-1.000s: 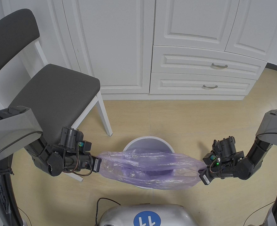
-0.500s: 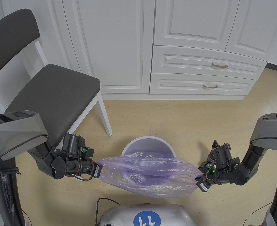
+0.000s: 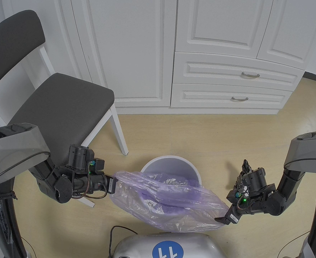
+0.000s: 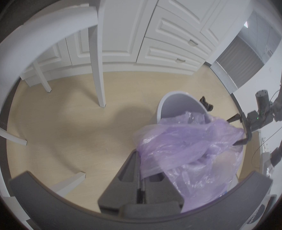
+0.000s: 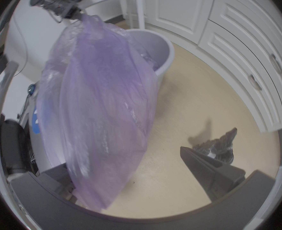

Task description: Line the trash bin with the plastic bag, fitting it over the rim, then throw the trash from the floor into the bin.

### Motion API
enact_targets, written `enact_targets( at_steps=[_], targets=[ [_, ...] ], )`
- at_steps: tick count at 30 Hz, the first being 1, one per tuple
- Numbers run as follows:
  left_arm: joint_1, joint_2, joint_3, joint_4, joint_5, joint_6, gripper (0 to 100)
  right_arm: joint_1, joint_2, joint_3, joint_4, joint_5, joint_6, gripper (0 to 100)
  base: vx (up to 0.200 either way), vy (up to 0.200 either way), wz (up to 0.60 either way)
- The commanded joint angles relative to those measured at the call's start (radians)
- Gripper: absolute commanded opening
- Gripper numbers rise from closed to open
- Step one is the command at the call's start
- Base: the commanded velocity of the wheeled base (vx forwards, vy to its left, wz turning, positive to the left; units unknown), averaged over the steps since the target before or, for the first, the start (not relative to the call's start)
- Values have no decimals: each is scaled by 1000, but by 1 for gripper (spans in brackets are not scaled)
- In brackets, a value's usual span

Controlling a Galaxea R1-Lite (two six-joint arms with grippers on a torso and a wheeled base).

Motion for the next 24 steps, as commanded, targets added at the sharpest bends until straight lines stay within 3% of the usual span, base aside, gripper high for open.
enact_targets(
  at_steps=[1, 6, 12, 18, 24],
  targets=[
    [-31, -94, 6, -2, -2, -48, 0, -64, -70, 85, -103, 169, -87, 100, 0, 0, 0],
    [-48, -88, 16, -2, -2, -45, 0, -65, -88, 143, -267, 250, -58, 100, 0, 0, 0],
    [-51, -85, 19, -2, -2, -42, 0, -49, -39, 183, -417, 393, 22, 100, 0, 0, 0],
    [-51, -85, 27, -2, -2, -37, 0, -36, 29, 173, -514, 398, 82, 100, 0, 0, 0],
    [-51, -91, 27, -2, -2, -37, 0, 34, 70, 157, -633, 373, 215, 100, 0, 0, 0]
  ],
)
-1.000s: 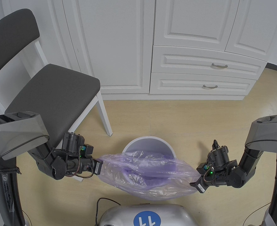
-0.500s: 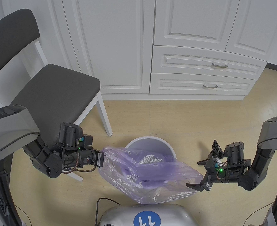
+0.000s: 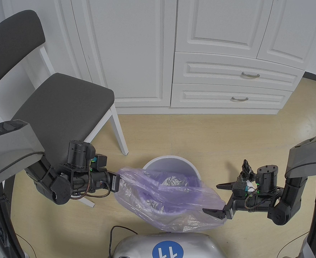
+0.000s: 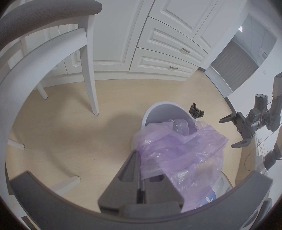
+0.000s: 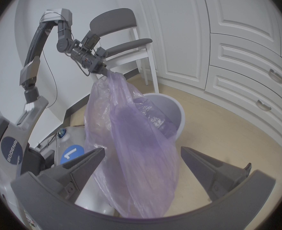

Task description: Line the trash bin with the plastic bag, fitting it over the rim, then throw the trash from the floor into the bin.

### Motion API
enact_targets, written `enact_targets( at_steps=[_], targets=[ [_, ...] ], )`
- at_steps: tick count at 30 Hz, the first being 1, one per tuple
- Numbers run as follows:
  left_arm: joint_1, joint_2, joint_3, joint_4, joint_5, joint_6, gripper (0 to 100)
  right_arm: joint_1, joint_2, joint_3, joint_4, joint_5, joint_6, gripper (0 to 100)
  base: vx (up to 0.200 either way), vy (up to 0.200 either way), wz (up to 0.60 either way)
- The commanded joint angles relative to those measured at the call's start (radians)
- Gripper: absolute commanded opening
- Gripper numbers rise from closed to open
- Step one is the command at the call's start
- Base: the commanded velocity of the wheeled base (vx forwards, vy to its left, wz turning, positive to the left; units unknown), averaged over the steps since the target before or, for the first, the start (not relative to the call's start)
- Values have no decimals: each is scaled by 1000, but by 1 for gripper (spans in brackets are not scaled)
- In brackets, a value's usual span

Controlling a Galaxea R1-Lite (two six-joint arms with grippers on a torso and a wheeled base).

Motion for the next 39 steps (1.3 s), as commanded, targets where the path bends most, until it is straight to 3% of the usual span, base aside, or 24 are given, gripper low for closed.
enact_targets(
  at_steps=[1, 2, 3, 5, 6, 7, 9, 12, 14, 16, 24, 30, 34, 39],
  targets=[
    [0, -9, 3, 0, 0, 0, 0, 58, 58, -24, -68, -44, 73, 100, 0, 0, 0],
    [0, -9, 3, 0, 0, 0, 0, 64, 62, -27, -73, -59, 81, 100, 0, 0, 0],
    [0, -12, 3, 0, 0, 0, 0, 90, 66, -39, -85, -117, 102, 100, 0, 0, 0],
    [0, -12, 4, 0, 0, 0, 0, 99, 68, -42, -85, -137, 107, 100, 0, 0, 0],
    [0, -16, 12, 0, 1, 3, 0, 176, 85, -73, -81, -245, 141, 100, 0, 0, 0],
    [0, -16, 12, 0, 1, 3, 0, 185, 91, -78, -85, -259, 144, 100, 0, 0, 0],
    [0, -32, 16, 0, 1, 2, 0, 242, 112, -114, -90, -394, 158, 100, 0, 0, 0],
    [0, -33, 18, 0, 1, 2, 0, 243, 112, -82, -90, -484, 107, 100, 0, 0, 0],
    [0, -32, 18, 0, 1, 0, 0, 211, 106, -47, -94, -484, -6, 100, 0, 0, 0],
    [0, -28, 16, 0, 3, 2, 0, 191, 108, -35, -127, -480, -68, 100, 0, 0, 0],
    [0, -18, 15, 0, 4, 2, 0, 191, 160, -24, -171, -481, -77, 100, 0, 0, 0],
    [3, -7, 10, 0, 4, 2, 0, 191, 75, 42, -171, -470, -85, 100, 0, 0, 0],
    [4, -2, 9, 0, 6, 0, 0, 191, 106, 76, -171, -443, -152, 100, 0, 0, 0],
    [9, 1, 6, 0, 6, 0, 0, 193, 109, 105, -171, -443, -169, 100, 0, 0, 0]
  ],
)
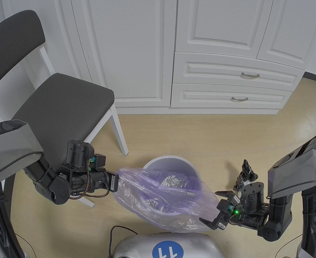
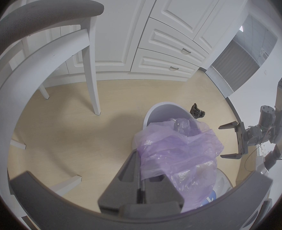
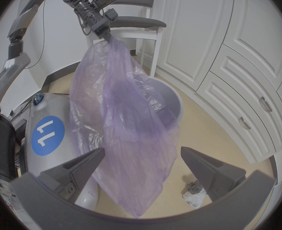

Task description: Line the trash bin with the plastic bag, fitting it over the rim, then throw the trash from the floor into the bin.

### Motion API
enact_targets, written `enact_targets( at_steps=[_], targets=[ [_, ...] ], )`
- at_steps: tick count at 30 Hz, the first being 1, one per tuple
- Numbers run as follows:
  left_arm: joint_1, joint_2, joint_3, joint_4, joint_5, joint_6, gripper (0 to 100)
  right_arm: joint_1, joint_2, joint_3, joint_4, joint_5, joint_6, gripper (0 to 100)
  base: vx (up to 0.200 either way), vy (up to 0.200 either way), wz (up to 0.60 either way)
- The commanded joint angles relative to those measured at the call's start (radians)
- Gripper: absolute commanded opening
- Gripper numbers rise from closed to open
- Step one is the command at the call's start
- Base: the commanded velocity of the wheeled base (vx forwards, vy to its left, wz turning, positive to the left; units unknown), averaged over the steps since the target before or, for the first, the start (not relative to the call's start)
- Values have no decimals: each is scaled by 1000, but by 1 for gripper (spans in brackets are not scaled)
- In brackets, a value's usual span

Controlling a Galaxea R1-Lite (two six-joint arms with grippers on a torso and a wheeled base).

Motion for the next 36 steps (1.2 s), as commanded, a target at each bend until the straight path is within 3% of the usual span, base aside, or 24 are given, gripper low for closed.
enact_targets(
  at_steps=[1, 9, 22, 29, 36],
  targets=[
    [3, 12, -5, 0, 0, -1, 0, 3, 12, 25, -17, 0, -11, 100, 0, 0, 0],
    [3, 12, -7, 0, 2, -1, 0, -20, 127, -81, -17, -15, -21, 100, 0, 0, 0],
    [3, 17, -5, 0, -4, -1, 0, -88, 50, -156, -17, -20, -8, 100, 0, 0, 0],
    [-6, 26, 6, 3, -8, 0, 0, -100, 10, -230, -17, -32, 107, 100, 0, 0, 0],
    [-14, 35, 12, 8, -9, 2, 0, -123, 36, -280, -17, -30, 111, 100, 0, 0, 0]
  ],
)
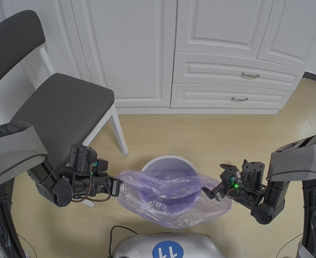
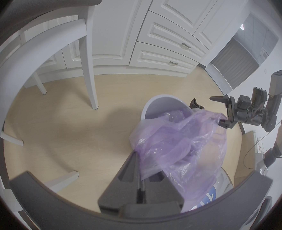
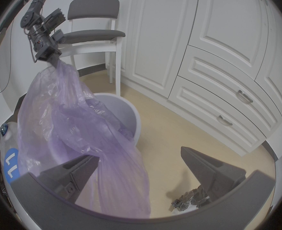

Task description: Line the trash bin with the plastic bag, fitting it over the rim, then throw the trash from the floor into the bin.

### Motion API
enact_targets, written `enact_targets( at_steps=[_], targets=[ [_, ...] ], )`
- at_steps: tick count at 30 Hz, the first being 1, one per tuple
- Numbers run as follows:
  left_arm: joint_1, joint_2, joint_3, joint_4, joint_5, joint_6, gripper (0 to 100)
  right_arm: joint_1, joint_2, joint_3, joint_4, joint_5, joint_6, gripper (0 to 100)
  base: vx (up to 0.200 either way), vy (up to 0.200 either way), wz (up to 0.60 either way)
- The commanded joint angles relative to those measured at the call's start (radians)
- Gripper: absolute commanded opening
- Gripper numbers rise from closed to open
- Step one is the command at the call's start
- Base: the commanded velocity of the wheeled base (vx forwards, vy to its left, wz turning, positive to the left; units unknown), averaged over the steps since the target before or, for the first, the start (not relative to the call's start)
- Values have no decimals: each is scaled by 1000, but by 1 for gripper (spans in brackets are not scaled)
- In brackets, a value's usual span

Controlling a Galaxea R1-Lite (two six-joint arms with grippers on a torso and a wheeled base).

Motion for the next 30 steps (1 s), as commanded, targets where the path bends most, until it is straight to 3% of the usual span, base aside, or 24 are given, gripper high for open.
enact_targets(
  at_steps=[1, 6, 13, 18, 26, 27, 30],
  targets=[
    [-4, 8, 4, -4, 0, -1, 0, -6, 9, -15, -18, -1, 0, 100, 0, 0, 0],
    [-4, 8, -2, -7, 0, -1, 0, 8, 16, 19, -18, 10, -9, 100, 0, 0, 0],
    [-14, 5, -6, -7, 0, -4, 0, 126, 108, 14, -18, -5, -8, 100, 0, 0, 0],
    [-50, -7, 8, -9, 3, -3, 0, 149, 145, -19, -18, -55, -6, 100, 0, 0, 0],
    [-70, -13, 16, -9, 11, -4, 0, 168, 171, -59, -18, -71, 3, 100, 0, 0, 0],
    [-70, -12, 14, -9, 11, -4, 0, 168, 168, -64, -18, -71, 3, 0, 0, 0, 0],
    [-65, -10, 13, -9, 11, -4, 0, 166, 159, -76, -18, -74, 20, 0, 0, 0, 0]
  ],
)
